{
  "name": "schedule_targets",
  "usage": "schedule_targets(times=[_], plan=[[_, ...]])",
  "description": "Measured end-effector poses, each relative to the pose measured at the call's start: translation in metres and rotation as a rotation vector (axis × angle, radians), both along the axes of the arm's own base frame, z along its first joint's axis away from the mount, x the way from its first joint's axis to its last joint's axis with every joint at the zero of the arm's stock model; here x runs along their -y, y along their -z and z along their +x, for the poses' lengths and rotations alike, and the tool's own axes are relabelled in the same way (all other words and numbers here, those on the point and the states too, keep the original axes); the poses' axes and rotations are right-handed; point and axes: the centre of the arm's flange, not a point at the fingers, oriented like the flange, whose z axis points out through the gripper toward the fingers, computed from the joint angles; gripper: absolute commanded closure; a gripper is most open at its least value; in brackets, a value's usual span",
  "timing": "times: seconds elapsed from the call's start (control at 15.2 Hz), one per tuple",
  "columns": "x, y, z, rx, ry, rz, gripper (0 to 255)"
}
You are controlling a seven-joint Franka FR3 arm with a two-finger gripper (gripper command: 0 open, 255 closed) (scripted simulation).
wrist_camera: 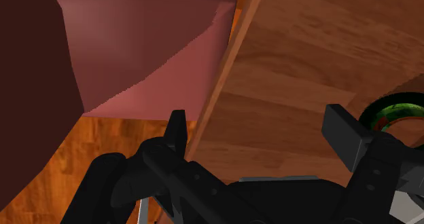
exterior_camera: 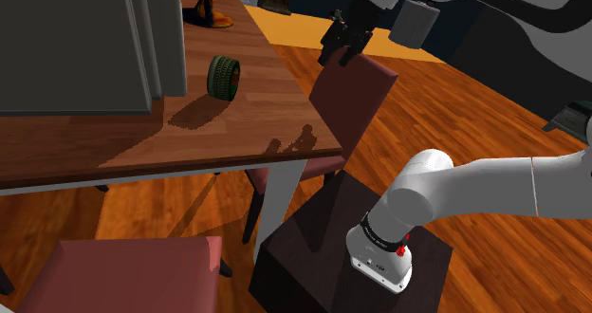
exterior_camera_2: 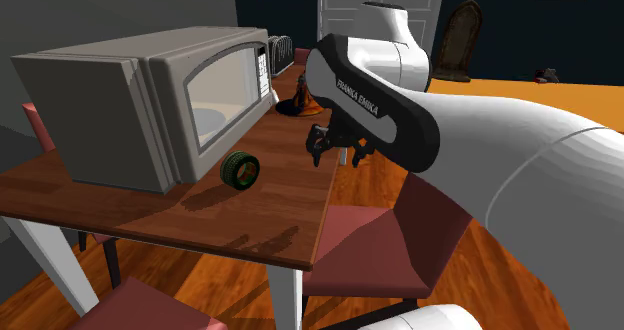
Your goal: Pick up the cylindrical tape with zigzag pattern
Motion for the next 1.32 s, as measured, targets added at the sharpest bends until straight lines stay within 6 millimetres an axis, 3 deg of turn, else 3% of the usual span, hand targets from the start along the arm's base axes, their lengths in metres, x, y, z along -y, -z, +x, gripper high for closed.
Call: schedule_targets(times=[0.2, 0.53, 1.32], plan=[[-0.013, -0.002, 0.013, -0.02, 0.014, 0.001, 0], [-0.068, -0.007, 0.057, -0.101, 0.071, 0.007, 0], [-0.182, -0.01, 0.191, -0.305, 0.214, 0.024, 0]])
